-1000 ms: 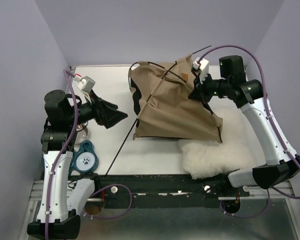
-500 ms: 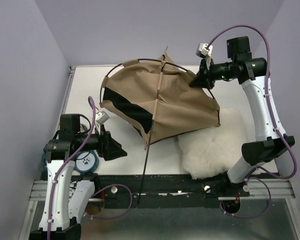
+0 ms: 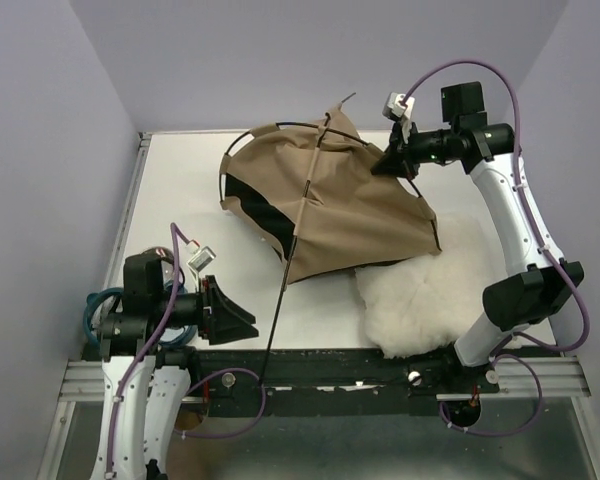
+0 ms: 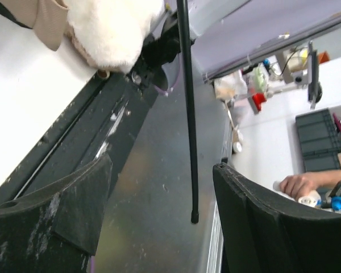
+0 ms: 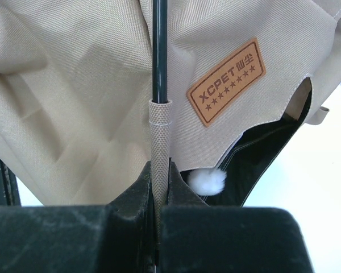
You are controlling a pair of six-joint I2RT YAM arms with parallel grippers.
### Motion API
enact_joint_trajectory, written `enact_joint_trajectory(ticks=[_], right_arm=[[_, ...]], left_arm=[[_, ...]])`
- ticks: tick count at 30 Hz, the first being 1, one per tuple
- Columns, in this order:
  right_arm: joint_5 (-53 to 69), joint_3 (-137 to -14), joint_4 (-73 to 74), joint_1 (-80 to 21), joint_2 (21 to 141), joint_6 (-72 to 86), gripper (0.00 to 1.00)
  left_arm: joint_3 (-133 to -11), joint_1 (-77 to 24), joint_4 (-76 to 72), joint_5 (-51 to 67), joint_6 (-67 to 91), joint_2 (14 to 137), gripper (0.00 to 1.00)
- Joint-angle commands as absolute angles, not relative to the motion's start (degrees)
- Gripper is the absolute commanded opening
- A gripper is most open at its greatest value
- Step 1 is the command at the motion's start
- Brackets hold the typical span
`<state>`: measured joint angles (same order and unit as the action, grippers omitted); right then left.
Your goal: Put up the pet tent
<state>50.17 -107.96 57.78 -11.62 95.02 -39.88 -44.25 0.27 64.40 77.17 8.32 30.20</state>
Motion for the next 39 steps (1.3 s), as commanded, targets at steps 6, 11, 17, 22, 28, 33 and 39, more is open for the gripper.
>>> enact_joint_trajectory(ticks=[6,11,17,22,28,33,39], right_arm=[[54.14,-108.11,51.85,-11.43,96.59,-39.81,0.01],[53.70,-106.09,52.38,-11.43,95.72,-40.78,0.01],[52.91,-105.03,51.59,-11.43,95.01,-40.52,0.01],[52.82,-106.17,50.98,-11.43,95.80,-39.64,0.01],[52.12,-106.96,51.15,-11.43,96.42,-40.17,0.01],[52.12,-108.63,51.07,-11.43,98.43,-39.82,0.01],[52.30,-110.48,50.63,-11.43,100.11,-39.55,0.01]], left_arm=[[-35.60,-2.54,39.22,82.52,36.46,24.77,0.77],[-40.15,-15.18,38.31,75.95,31.83,34.17,0.82],[-42.72,-22.75,37.81,74.01,31.01,39.64,0.79],[-38.77,-28.90,33.06,71.37,32.52,39.38,0.69],[-36.13,-33.04,24.89,69.96,36.73,39.46,0.54],[-34.72,-34.54,25.48,69.61,37.09,38.41,0.36],[-33.75,-34.89,25.67,69.87,36.74,36.48,0.30]])
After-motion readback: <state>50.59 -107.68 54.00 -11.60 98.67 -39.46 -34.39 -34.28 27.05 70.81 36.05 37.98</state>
